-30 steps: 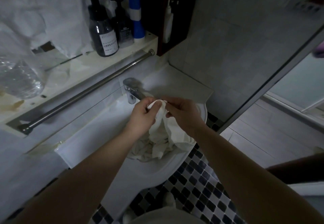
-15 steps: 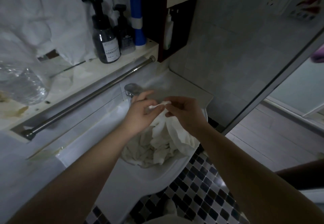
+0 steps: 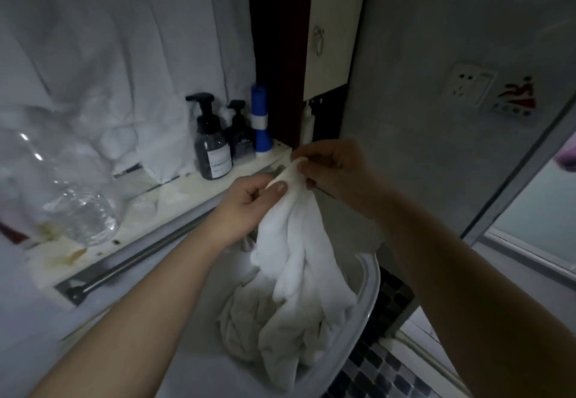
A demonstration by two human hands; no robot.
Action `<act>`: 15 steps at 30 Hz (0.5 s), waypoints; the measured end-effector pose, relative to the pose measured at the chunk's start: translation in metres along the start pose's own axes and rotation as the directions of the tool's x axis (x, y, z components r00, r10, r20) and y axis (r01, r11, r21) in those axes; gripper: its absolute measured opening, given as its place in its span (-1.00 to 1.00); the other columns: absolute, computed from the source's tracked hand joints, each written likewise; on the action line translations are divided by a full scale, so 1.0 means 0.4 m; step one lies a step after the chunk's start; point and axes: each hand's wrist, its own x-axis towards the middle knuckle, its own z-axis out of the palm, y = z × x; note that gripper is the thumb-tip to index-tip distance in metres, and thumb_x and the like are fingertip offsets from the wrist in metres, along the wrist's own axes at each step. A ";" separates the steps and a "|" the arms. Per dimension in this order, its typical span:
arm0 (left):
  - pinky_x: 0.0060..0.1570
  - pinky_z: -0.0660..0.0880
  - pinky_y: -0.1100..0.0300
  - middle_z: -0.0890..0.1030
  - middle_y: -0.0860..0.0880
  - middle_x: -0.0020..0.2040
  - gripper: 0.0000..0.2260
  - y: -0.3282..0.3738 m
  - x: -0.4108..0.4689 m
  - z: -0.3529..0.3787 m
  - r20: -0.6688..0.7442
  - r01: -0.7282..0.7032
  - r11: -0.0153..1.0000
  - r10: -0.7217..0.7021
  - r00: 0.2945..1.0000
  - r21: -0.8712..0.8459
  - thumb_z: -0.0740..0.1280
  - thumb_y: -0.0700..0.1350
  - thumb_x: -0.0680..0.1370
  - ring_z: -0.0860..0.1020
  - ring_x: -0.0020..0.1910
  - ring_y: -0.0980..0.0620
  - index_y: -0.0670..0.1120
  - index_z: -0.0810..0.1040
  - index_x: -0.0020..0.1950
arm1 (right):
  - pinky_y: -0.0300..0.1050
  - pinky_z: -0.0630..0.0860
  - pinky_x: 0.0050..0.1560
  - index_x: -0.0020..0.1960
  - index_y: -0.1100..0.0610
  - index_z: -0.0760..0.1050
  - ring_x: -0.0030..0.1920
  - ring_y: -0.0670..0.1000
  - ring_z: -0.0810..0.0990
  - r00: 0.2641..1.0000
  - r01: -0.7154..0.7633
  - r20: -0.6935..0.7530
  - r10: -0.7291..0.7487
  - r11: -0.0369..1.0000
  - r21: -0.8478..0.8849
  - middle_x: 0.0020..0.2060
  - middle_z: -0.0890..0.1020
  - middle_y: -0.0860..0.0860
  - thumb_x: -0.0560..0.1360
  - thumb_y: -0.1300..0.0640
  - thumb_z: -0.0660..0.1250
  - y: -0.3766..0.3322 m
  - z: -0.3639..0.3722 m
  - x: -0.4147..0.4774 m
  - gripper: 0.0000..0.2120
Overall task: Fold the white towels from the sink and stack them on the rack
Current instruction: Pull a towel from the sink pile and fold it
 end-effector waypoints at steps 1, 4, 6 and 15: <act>-0.27 0.35 0.13 0.49 -0.05 -0.32 -0.51 0.010 0.001 -0.018 -0.038 -0.012 1.000 0.012 0.999 0.006 0.29 0.17 0.55 0.45 -0.31 0.06 -0.29 0.51 -0.19 | -0.15 0.63 -0.16 -0.01 -0.01 0.66 -0.33 -0.07 0.64 0.999 0.024 -0.023 -0.024 1.000 -0.014 -0.24 0.72 0.10 0.54 0.27 0.41 -0.021 0.007 0.019 -0.82; -0.15 0.45 0.11 0.61 -0.07 -0.20 -0.55 0.031 -0.016 -0.066 -0.114 0.011 1.000 -0.010 0.993 0.010 0.32 0.18 0.53 0.56 -0.19 0.05 -0.24 0.61 -0.11 | -0.29 0.57 -0.24 0.03 0.03 0.67 -0.33 -0.15 0.65 0.995 0.085 -0.056 -0.085 0.996 -0.013 -0.29 0.71 -0.10 0.54 0.25 0.41 -0.070 0.019 0.062 -0.84; -0.05 0.53 0.00 0.68 -0.18 -0.07 -0.56 0.044 -0.027 -0.102 -0.139 0.023 1.000 -0.021 0.990 0.007 0.33 0.15 0.52 0.64 -0.08 -0.08 -0.24 0.65 -0.03 | -0.29 0.57 -0.22 0.03 -0.01 0.67 -0.30 -0.15 0.67 0.990 0.128 -0.046 -0.130 0.991 -0.032 -0.30 0.71 -0.13 0.54 0.24 0.41 -0.097 0.027 0.086 -0.82; -0.03 0.36 0.05 0.55 -0.21 -0.10 -0.48 0.055 -0.029 -0.161 -0.133 0.098 0.995 -0.099 0.986 -0.018 0.28 0.05 0.59 0.50 -0.07 -0.09 -0.50 0.50 -0.02 | -0.41 0.48 -0.29 -0.21 -0.18 0.64 -0.37 -0.23 0.61 0.927 0.291 -0.219 -0.304 0.952 -0.091 -0.39 0.67 -0.13 0.49 0.15 0.37 -0.153 0.023 0.158 -0.76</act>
